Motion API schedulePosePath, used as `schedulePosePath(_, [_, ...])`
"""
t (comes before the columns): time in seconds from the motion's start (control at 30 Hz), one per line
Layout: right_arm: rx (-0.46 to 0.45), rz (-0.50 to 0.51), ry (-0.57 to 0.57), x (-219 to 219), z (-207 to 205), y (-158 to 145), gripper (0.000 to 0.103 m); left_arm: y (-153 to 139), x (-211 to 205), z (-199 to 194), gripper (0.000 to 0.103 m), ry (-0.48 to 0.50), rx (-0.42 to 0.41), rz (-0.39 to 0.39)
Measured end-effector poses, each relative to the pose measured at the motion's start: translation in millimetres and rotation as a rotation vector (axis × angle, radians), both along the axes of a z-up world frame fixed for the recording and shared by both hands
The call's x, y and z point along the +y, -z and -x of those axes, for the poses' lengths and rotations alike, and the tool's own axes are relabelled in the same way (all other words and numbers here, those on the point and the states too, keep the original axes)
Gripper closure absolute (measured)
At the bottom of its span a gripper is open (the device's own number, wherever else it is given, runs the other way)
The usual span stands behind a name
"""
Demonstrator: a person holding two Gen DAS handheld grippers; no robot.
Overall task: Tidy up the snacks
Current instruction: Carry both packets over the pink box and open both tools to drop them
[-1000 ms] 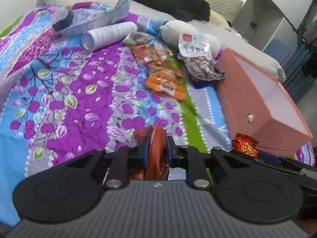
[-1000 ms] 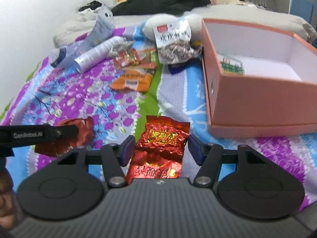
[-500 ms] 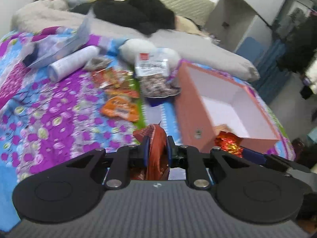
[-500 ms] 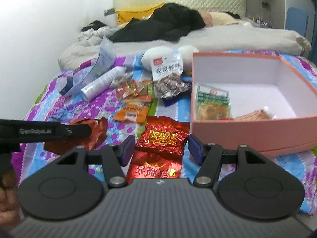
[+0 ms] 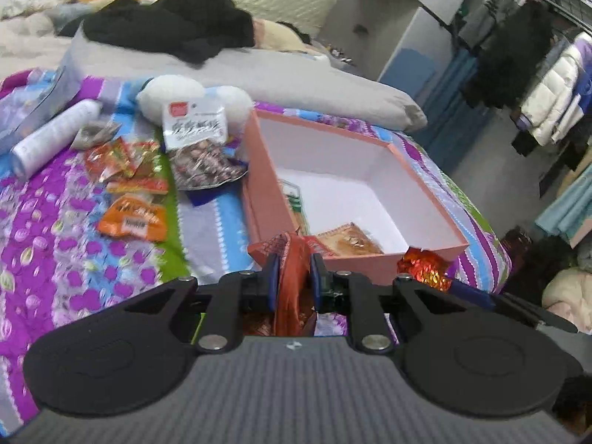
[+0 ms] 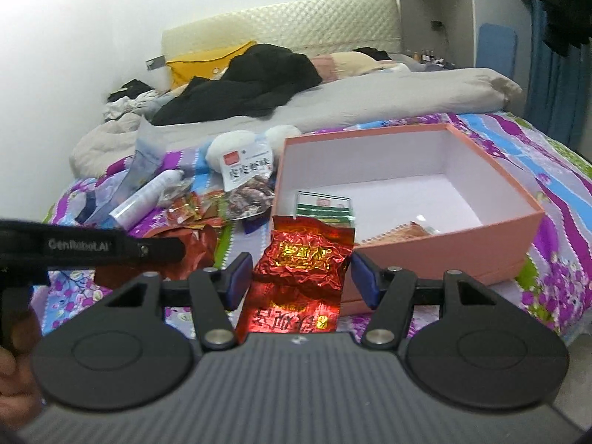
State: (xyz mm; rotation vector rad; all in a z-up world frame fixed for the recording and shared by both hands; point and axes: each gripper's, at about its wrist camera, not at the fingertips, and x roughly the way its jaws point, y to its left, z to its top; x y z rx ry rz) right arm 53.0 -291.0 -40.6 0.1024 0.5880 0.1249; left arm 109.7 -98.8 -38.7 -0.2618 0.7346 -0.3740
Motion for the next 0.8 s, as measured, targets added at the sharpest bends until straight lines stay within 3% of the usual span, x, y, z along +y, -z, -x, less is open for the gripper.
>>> schedulePosePath(0.37, [-0.091, 0.018, 0.083, -48.0, -45.1, -12.3, 0.042, -18.6, -52.7, -62.2, 0.083, 0.079, -0.098, -0.049])
schedulePosePath(0.53, [-0.089, 0.031, 0.072, -63.1, -77.5, -8.4, 0.042, -12.9, -74.2, -111.4, 0.083, 0.115, -0.054, -0.041])
schedulePosePath(0.8, [0.032, 0.026, 0.072, -78.0, -130.2, 13.5, 0.041, -1.7, -102.6, -177.2, 0.083, 0.113, 0.067, -0.059])
